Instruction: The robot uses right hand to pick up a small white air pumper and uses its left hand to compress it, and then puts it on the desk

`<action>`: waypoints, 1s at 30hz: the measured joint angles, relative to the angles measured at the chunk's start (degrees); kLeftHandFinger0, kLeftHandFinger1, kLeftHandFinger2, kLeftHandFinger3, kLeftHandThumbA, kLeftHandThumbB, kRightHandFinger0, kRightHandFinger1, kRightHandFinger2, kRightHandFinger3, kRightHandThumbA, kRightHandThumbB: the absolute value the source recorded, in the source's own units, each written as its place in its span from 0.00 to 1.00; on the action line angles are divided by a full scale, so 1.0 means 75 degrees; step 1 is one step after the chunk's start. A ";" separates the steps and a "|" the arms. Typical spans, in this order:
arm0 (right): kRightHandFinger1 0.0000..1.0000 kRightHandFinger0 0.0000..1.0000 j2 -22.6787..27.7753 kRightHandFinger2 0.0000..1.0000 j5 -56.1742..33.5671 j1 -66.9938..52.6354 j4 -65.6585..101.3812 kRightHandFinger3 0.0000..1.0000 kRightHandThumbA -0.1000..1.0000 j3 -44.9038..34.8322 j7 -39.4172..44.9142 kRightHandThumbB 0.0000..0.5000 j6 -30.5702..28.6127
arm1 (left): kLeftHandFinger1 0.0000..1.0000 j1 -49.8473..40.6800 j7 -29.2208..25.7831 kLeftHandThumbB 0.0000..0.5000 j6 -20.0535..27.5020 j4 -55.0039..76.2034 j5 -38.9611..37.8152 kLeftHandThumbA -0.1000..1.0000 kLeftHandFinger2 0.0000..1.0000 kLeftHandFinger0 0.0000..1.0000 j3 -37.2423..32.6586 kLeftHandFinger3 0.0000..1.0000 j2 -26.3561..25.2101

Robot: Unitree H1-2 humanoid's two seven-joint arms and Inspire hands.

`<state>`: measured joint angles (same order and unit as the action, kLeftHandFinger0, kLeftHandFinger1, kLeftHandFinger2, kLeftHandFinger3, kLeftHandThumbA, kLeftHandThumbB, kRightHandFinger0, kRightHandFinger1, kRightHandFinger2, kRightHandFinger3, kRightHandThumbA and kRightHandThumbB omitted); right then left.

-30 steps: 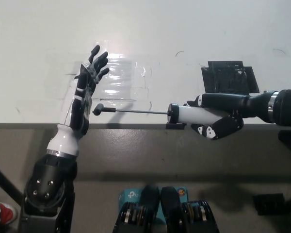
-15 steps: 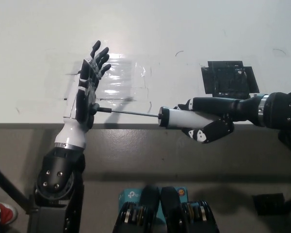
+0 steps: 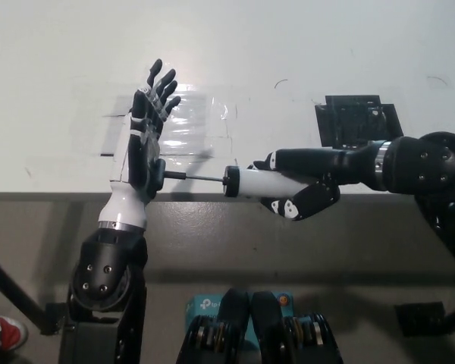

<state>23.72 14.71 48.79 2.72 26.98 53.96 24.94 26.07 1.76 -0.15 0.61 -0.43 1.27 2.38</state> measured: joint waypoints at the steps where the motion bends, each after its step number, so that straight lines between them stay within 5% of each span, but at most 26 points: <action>1: 0.61 0.26 -0.0006 0.78 -0.0001 0.0016 -0.0016 0.82 0.00 0.0012 0.0000 0.31 0.0000 | 1.00 0.0000 0.0000 0.56 -0.0023 0.0010 0.0017 1.00 1.00 1.00 -0.0021 1.00 0.0000; 19: 0.63 0.29 -0.0189 0.82 0.0117 0.0326 -0.0111 0.86 0.00 0.0284 0.0001 0.32 0.0094 | 1.00 -0.0041 0.0001 0.51 -0.0071 -0.0189 0.0287 1.00 1.00 1.00 -0.0283 1.00 0.0175; 30: 0.57 0.20 -0.0191 0.78 0.0428 0.0367 -0.0149 0.85 0.00 0.0386 0.0019 0.32 0.0166 | 1.00 -0.0127 -0.0136 0.53 0.0032 -0.0690 0.0451 1.00 1.00 1.00 -0.0339 1.00 0.0313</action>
<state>22.29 17.92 51.54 1.61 29.87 54.10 26.18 25.12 0.74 0.09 -4.56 2.96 -1.27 4.72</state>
